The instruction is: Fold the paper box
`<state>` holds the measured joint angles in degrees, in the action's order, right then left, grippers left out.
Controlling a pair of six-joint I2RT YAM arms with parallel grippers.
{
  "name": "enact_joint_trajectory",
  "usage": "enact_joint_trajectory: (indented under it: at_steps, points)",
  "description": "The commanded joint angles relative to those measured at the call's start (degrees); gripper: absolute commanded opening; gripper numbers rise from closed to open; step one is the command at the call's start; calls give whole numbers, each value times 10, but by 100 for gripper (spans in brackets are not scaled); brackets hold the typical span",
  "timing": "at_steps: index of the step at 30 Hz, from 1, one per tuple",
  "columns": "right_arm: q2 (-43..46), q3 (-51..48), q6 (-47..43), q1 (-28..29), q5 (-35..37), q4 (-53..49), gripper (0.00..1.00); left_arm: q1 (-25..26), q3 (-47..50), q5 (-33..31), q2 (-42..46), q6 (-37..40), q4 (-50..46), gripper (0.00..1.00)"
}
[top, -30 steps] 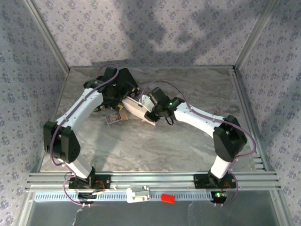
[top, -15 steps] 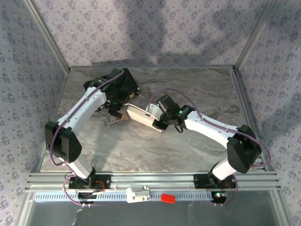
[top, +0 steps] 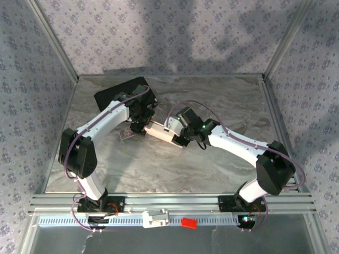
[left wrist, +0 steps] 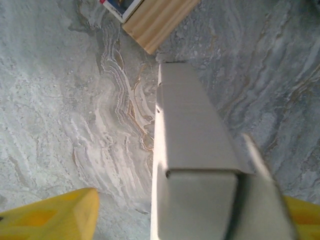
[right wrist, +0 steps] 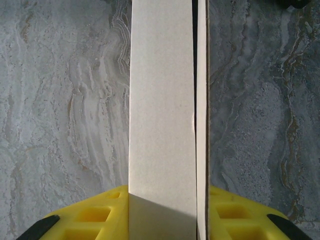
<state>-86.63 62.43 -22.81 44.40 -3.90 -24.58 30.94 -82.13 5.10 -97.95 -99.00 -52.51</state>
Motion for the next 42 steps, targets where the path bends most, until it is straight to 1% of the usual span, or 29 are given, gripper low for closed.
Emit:
enact_joint_trajectory:
  at_steps: [1,4,6,11,12,14,16,18,20,24,26,30,31,33,34,36,38,42]
  points:
    - [6,-18,-6,3,-3,-19,33,4,26,4,6,-104,20,70]
    - [7,-21,-7,1,-5,-16,33,-1,32,-6,-4,-106,24,67]
    - [6,-21,-7,-1,-5,-16,33,-4,42,-6,-7,-114,47,64]
    - [5,-21,-7,-8,-5,-12,35,0,32,-29,-5,-131,41,63]
    - [5,-21,-6,-9,-4,-11,36,2,33,-33,-3,-136,39,62]
    - [4,-18,-3,-9,-1,-11,41,3,36,-39,0,-152,38,55]
    - [7,-13,7,-9,3,-13,46,6,42,-42,2,-171,45,51]
    - [15,-9,22,-10,3,-14,51,7,42,-49,2,-183,44,50]
    - [28,-8,47,-11,8,-15,57,7,37,-52,1,-192,42,42]
    - [74,-10,128,-32,5,-16,63,8,22,-55,-8,-210,26,42]
    - [107,-13,202,-51,18,-17,68,7,16,-58,-14,-221,24,43]
    - [147,-14,346,-105,-31,-28,67,2,-2,-64,-29,-235,17,43]
    - [148,-11,369,-117,-59,-31,65,0,-11,-62,-34,-236,12,43]
    - [138,8,394,-129,-70,-58,59,-3,-30,-66,-46,-234,4,43]
    - [130,16,396,-134,-81,-68,56,-4,-40,-69,-52,-233,0,43]
    - [123,20,391,-145,-92,-74,56,-4,-60,-69,-65,-233,-12,43]
    - [102,41,364,-156,-110,-96,57,-6,-81,-72,-79,-233,-24,43]
    - [46,115,296,-158,-107,-179,54,-11,-108,-71,-102,-233,-44,43]
